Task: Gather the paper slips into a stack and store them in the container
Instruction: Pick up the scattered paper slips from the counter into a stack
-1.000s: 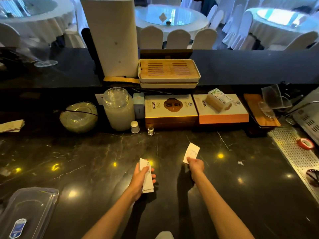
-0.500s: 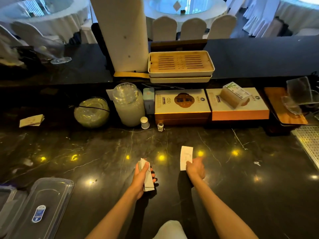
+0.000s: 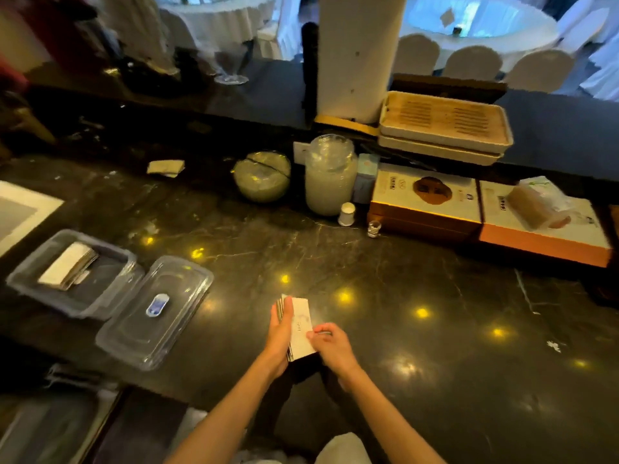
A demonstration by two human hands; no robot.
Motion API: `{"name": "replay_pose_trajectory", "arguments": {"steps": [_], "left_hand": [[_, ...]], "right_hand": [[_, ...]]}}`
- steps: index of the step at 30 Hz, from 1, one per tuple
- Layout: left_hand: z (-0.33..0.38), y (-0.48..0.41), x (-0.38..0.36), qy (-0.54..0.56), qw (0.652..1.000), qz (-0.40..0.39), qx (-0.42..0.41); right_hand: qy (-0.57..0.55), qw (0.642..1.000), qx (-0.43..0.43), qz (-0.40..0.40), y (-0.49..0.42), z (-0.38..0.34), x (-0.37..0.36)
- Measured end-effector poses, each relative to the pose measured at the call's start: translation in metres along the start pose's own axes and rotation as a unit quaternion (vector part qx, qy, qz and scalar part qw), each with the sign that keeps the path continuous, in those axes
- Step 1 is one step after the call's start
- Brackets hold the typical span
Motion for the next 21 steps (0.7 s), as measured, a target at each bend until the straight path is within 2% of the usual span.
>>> {"name": "replay_pose_trajectory", "arguments": {"steps": [6,10,12,14,17,19,21], "left_hand": [[0.007,0.026,0.061,0.103,0.995,0.003,-0.005],[0.015,0.034,0.092,0.144,0.989,-0.009,-0.022],[0.026,0.035,0.109,0.143,0.988,-0.004,-0.052],[0.042,0.035,0.13,0.137,0.986,0.01,-0.089],[0.066,0.036,0.17,0.124,0.984,0.036,-0.126],[0.077,0.041,0.201,0.099,0.982,0.045,-0.153],[0.083,0.049,0.233,0.057,0.979,0.049,-0.19]], "right_hand": [[0.09,0.994,0.059,-0.025,0.033,-0.008,-0.063],[0.231,0.962,0.144,0.019,0.062,-0.025,-0.085],[0.251,0.956,0.148,0.031,0.074,-0.028,-0.096],[0.197,0.977,0.083,0.016,0.083,-0.023,-0.111],[0.013,0.994,-0.065,-0.085,0.106,-0.01,-0.155],[-0.121,0.973,-0.131,-0.147,0.122,-0.008,-0.192],[-0.21,0.941,-0.185,-0.191,0.14,-0.012,-0.235]]}}
Point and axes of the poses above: each hand's wrist, its own y-axis away from the middle knuckle, its own x-axis out of the back of the hand, z = x × y, the point moved 6 cm from there along -y, towards the middle knuckle, and after that the axes turned 5 degrees about z, right-handed, at the moved point
